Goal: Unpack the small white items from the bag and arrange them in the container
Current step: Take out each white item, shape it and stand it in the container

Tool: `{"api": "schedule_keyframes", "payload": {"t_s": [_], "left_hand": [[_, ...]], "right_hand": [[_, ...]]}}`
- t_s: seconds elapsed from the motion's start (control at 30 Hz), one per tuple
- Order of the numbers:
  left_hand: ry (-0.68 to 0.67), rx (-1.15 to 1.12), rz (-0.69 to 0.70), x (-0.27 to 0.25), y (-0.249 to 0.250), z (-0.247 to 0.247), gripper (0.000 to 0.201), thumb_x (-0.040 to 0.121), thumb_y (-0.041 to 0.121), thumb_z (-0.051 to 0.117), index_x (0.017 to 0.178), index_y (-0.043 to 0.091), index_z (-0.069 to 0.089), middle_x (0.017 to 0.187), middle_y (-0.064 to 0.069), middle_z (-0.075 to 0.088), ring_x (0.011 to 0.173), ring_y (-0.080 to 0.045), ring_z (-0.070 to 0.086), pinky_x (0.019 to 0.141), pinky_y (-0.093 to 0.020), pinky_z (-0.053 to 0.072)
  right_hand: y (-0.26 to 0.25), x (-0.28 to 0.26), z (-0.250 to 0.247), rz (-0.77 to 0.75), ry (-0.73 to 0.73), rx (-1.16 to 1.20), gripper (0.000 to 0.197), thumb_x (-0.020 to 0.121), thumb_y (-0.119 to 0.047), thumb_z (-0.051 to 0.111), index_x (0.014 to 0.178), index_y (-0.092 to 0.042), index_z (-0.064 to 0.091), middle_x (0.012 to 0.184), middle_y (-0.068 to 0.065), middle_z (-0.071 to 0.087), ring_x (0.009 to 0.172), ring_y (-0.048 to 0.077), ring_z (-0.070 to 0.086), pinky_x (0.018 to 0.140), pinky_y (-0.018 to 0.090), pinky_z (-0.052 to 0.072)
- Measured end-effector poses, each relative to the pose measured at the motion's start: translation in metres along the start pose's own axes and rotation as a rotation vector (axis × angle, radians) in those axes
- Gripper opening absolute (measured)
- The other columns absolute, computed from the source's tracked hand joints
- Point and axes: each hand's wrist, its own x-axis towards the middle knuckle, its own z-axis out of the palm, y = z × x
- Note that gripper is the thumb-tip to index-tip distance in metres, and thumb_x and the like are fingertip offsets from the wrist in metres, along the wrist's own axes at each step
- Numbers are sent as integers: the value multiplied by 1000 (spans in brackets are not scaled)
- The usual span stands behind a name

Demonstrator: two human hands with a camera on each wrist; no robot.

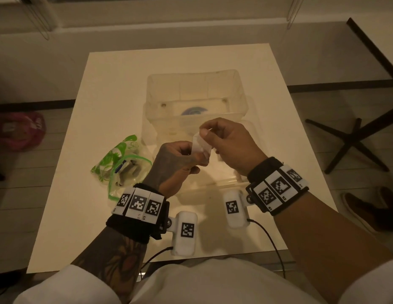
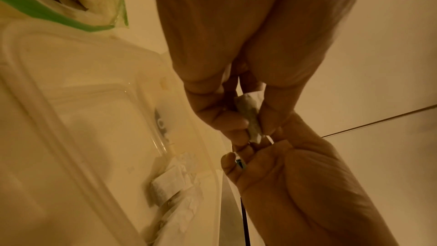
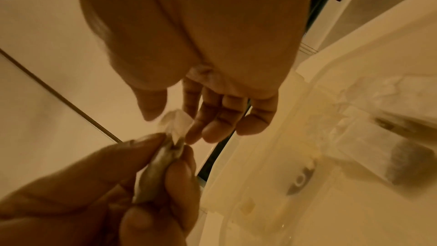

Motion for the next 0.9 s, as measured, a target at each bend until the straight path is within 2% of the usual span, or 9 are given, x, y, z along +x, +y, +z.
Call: {"api": "schedule_keyframes", "payload": {"t_s": [0.07,0.17,0.23,0.4,0.57,0.77,0.9], "left_hand": [[-33,-17,-29,-2,1,2,9,86,15,69,91,9,72,80,-7,74,74,-16,70,62,-28,52],[-108,-47,-100,-6,2,6,21,93,25,61,96,7,72,91,-6,75,81,-19,71,60,-26,50],[-129,-44,-117,-6,1,7,23,94,24,60,98,5,71,94,-7,75,81,-19,72,61,-26,50],[-92,-100,-154,-6,-2,6,14,87,15,68,94,3,73,94,-9,76,82,-19,72,66,-26,49],[-59,-40,-143,-6,-3,6,16,85,20,71,95,8,74,93,-7,76,80,-15,71,66,-29,46],[-37,-47,-119,-6,-3,4,11,85,15,70,93,9,73,91,-8,76,77,-15,71,67,-29,47],[-50,2,-110,-7,-4,3,16,87,22,68,98,10,72,94,-5,76,81,-15,72,66,-28,48]], "right_hand": [[-1,1,-1,-27,-48,-70,11,93,-13,61,93,-7,70,79,-4,67,68,-4,59,62,9,46],[-1,3,-3,-26,-50,-70,11,92,-9,62,89,-4,71,76,-4,67,66,-3,60,61,11,48],[-2,3,-3,-26,-52,-80,10,91,-9,63,88,-5,72,75,-4,67,65,-4,59,61,9,47],[-2,4,-3,-35,-65,-96,9,89,-8,65,86,-9,73,73,-5,68,64,-3,60,61,10,47],[-3,6,-5,-44,-87,-112,9,90,-8,65,89,-6,73,76,-1,69,67,0,61,64,12,49],[-3,7,-5,-28,-94,-102,9,90,-9,65,91,-5,73,82,4,72,72,5,64,68,18,54],[-4,6,-7,-42,-111,-167,8,90,-12,66,84,-10,71,71,-7,67,62,-4,59,60,10,46]]}}
